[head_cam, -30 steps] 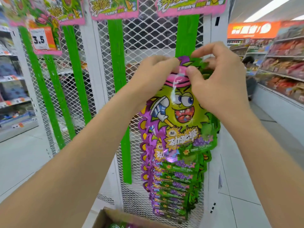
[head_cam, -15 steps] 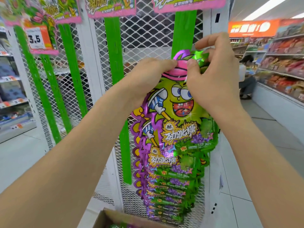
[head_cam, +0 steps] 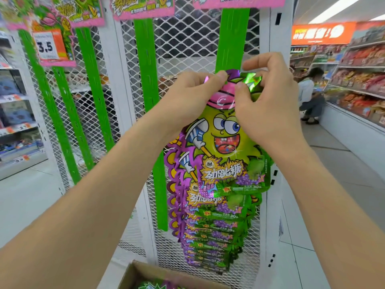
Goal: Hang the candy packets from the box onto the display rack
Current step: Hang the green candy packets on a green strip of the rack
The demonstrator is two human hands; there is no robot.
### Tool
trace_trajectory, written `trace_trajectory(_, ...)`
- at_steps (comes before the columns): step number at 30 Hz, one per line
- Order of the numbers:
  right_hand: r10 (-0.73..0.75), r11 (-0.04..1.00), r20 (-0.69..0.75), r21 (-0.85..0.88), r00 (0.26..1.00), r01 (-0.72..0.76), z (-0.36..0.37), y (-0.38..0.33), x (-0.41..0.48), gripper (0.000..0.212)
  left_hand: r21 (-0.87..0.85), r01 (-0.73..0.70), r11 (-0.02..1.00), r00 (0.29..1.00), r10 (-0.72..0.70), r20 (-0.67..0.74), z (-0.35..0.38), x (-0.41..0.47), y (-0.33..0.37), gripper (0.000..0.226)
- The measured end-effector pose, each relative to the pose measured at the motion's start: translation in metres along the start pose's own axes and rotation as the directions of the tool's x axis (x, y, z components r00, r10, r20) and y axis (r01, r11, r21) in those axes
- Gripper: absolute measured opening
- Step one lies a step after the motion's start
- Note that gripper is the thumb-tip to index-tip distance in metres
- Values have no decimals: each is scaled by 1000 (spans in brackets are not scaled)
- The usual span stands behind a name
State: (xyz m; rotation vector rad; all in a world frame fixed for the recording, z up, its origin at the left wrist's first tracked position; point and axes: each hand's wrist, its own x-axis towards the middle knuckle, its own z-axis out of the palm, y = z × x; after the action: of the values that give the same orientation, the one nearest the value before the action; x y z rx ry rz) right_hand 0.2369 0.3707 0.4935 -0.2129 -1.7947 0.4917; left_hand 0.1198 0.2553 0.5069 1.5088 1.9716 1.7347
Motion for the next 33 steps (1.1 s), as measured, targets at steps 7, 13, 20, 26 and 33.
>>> trace_trajectory(7,-172,935,-96,-328,980,132,5,12,-36,33,531,-229,816,921,359,-155,4,-18,-27,31)
trace_trajectory(13,-359,932,75,-25,930,361,19,8,-137,14,786,-253,564,806,572,-152,12,-89,-75,53)
trace_trajectory(20,194,952,980,-201,51,231,59,52,-262,21,696,-34,717,982,-107,158,33,-204,-219,17)
trace_trajectory(26,323,910,908,-220,-266,353,74,102,-312,31,815,101,571,546,-717,434,84,-285,-336,40)
trace_trajectory(33,362,906,865,-238,-347,351,80,129,-338,34,930,72,360,276,-903,328,129,-365,-406,108)
